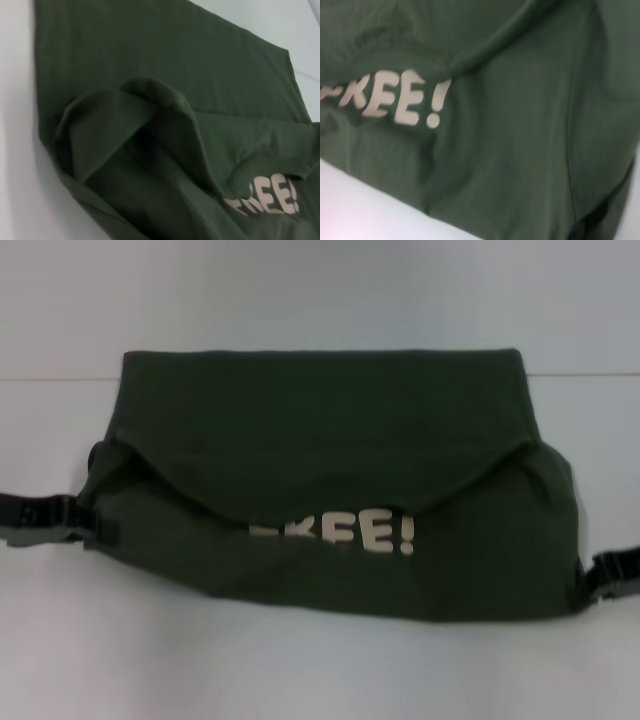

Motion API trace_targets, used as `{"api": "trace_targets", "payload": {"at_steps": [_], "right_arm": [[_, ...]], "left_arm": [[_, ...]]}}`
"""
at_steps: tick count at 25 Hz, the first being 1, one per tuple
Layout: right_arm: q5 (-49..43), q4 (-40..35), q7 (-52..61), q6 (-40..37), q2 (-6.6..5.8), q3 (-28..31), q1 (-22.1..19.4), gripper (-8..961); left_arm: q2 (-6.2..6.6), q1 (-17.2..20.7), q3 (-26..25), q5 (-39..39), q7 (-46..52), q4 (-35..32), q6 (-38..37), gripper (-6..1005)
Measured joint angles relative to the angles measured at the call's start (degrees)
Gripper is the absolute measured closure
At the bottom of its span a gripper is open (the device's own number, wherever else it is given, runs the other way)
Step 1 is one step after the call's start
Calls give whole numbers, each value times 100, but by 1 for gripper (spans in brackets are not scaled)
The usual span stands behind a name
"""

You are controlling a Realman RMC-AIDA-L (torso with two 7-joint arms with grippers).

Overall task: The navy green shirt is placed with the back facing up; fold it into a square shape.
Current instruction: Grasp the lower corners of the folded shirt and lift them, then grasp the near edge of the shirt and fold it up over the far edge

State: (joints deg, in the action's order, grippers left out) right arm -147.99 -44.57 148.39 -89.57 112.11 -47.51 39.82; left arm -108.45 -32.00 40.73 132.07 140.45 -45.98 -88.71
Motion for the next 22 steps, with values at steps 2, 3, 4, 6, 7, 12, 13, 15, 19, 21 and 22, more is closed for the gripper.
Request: {"api": "trace_targets", "payload": {"at_steps": [2,3,4,6,7,12,13,15,19,21,22], "right_arm": [[9,-4,-35,-273,17,0,-71,948],[10,-8,-62,-392,24,0,-111,948],[8,-12,-90,-497,29,-1,-151,948],[6,-58,-125,-640,21,5,-231,948],[6,-96,-135,-691,9,17,-274,948],[5,-224,-178,-826,-54,165,-364,948],[3,-224,-179,-830,-65,171,-368,948],[-2,-225,-181,-836,-76,173,-374,948],[-20,-227,-188,-841,-86,176,-377,947],[-5,-228,-190,-851,-95,206,-377,947],[4,-227,-196,-862,-97,226,-368,947]], "left_arm": [[2,93,-2,4,-74,-112,-305,926],[4,134,-2,15,-93,-154,-449,926],[7,185,-3,41,-111,-201,-615,926],[13,251,-3,109,-114,-264,-801,925],[15,292,-4,145,-113,-299,-878,925],[17,398,-51,376,-74,-431,-1021,922],[18,393,-99,502,-65,-440,-1021,921],[18,375,-165,700,-60,-442,-1026,919],[18,361,-177,889,-59,-432,-1037,915],[18,361,-203,914,-87,-419,-1037,912],[16,361,-216,911,-107,-415,-1041,911]]}}
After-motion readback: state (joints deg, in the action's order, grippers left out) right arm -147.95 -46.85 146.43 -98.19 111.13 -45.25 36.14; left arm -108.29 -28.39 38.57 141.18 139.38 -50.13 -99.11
